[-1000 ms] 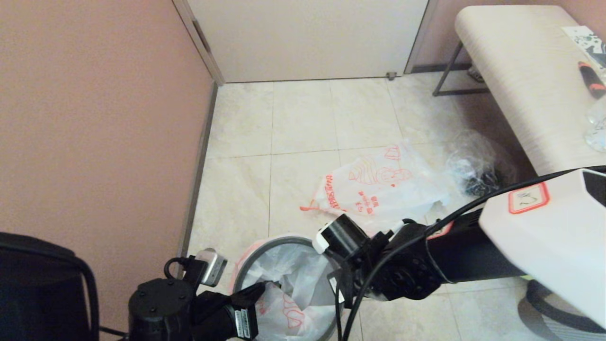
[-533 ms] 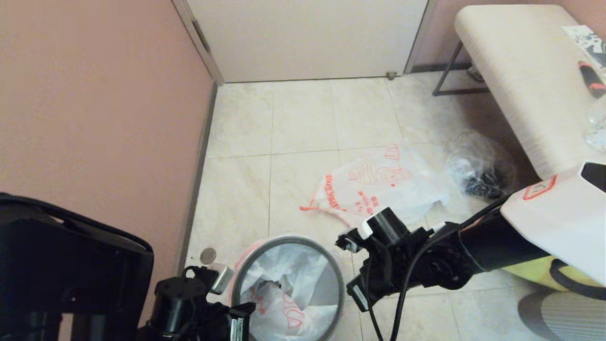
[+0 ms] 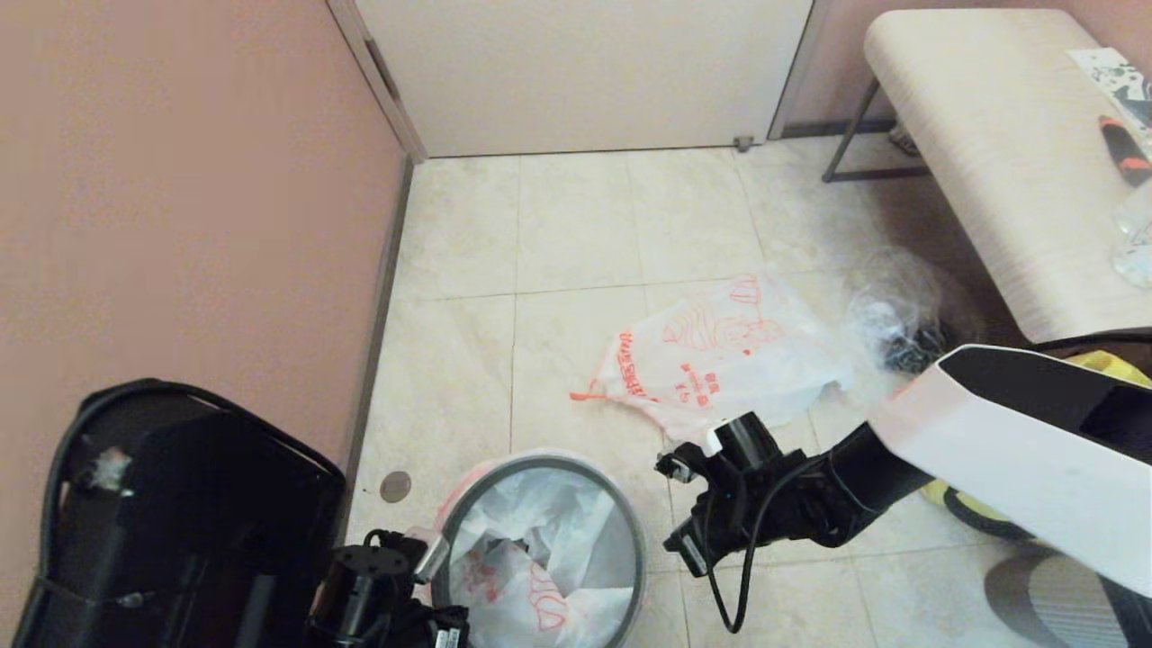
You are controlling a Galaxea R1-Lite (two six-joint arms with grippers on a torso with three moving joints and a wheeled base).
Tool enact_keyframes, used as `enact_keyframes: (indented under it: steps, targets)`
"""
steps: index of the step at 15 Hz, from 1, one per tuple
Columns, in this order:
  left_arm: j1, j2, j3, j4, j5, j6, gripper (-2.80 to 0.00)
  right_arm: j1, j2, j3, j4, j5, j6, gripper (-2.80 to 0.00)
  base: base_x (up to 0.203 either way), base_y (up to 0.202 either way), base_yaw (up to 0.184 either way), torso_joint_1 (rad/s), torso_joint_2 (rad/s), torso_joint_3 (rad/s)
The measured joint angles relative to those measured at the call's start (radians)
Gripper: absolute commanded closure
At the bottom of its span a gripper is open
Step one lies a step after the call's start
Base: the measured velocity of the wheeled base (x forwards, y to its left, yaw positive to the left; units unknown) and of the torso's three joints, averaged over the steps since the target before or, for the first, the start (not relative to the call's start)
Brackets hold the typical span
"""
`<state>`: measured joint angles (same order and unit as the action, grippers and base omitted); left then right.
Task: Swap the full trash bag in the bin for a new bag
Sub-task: Place the trash can ring on the trash can
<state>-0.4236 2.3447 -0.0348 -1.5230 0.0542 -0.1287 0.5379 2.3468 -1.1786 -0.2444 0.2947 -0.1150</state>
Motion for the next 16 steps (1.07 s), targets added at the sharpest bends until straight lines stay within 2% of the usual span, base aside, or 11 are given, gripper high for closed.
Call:
enact_keyframes:
  steps: [2,5,8,10,13,16]
  targets:
    - [-0.001,0.035,-0.024,0.001,0.034,0.001,0.00,-0.009,0.049,-0.016,-0.021,0.000,-0.008,0.00,0.000,0.000,0.000,0.000,0.00,0.000]
    - [-0.005,0.045,-0.035,0.001,0.036,0.000,0.00,-0.019,0.065,-0.023,-0.022,-0.004,-0.008,0.00,0.000,0.000,0.000,0.000,0.00,0.000]
    - [-0.031,-0.004,-0.053,0.002,0.035,-0.012,0.00,-0.030,0.033,-0.015,-0.019,-0.007,-0.005,0.00,0.000,0.000,0.000,0.000,0.00,0.000]
    - [-0.060,-0.073,-0.063,0.003,0.040,-0.042,0.00,-0.031,-0.024,0.012,-0.017,-0.012,-0.002,0.00,0.000,0.000,0.000,0.000,0.00,0.000]
    - [-0.092,-0.224,-0.058,0.002,0.056,-0.074,0.00,-0.014,-0.168,0.081,-0.012,-0.091,0.001,0.00,0.000,0.000,0.000,0.000,0.00,0.000]
    - [-0.116,-0.392,-0.009,0.003,0.087,-0.083,0.00,0.025,-0.346,0.157,0.017,-0.245,0.019,0.00,0.000,0.000,0.000,0.000,0.00,0.000]
